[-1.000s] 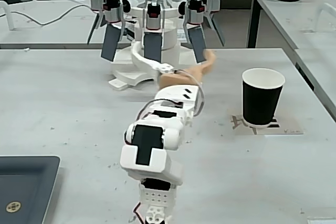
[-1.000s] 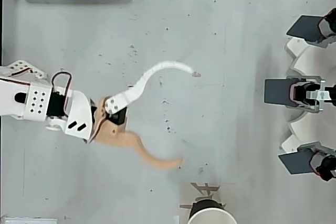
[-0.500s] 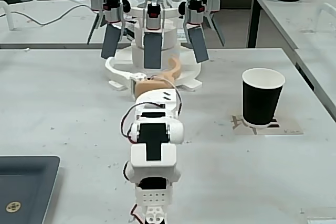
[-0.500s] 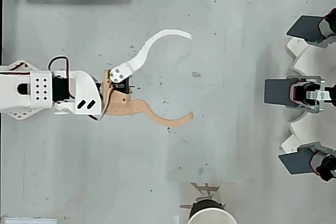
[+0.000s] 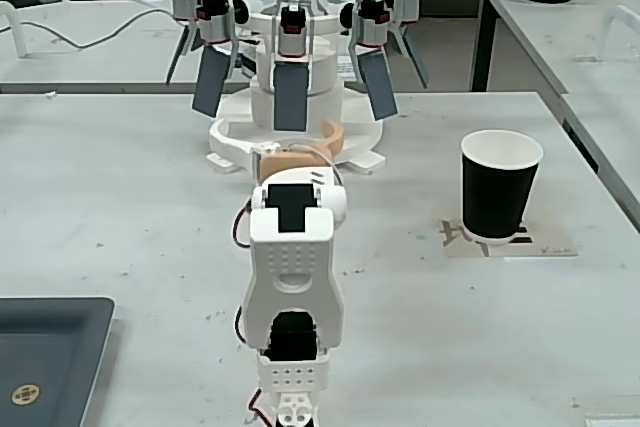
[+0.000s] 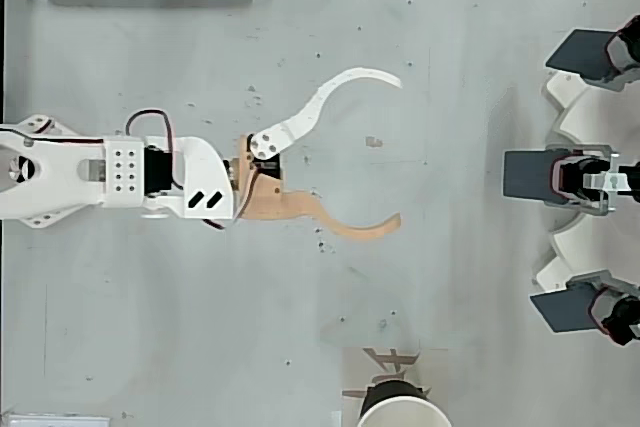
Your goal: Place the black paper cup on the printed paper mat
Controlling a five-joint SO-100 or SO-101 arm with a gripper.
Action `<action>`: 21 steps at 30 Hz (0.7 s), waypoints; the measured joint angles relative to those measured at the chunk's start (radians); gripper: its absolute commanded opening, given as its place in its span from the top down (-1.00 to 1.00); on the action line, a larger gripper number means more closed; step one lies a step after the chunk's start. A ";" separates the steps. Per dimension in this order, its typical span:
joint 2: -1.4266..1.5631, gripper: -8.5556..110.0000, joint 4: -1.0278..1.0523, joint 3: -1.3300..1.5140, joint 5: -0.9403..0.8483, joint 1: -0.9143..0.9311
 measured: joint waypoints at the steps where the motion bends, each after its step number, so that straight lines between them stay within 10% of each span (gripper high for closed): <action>1: -0.023 0.26 -0.006 -0.020 0.000 0.002; 21: -0.278 0.61 -0.064 -0.244 0.011 0.002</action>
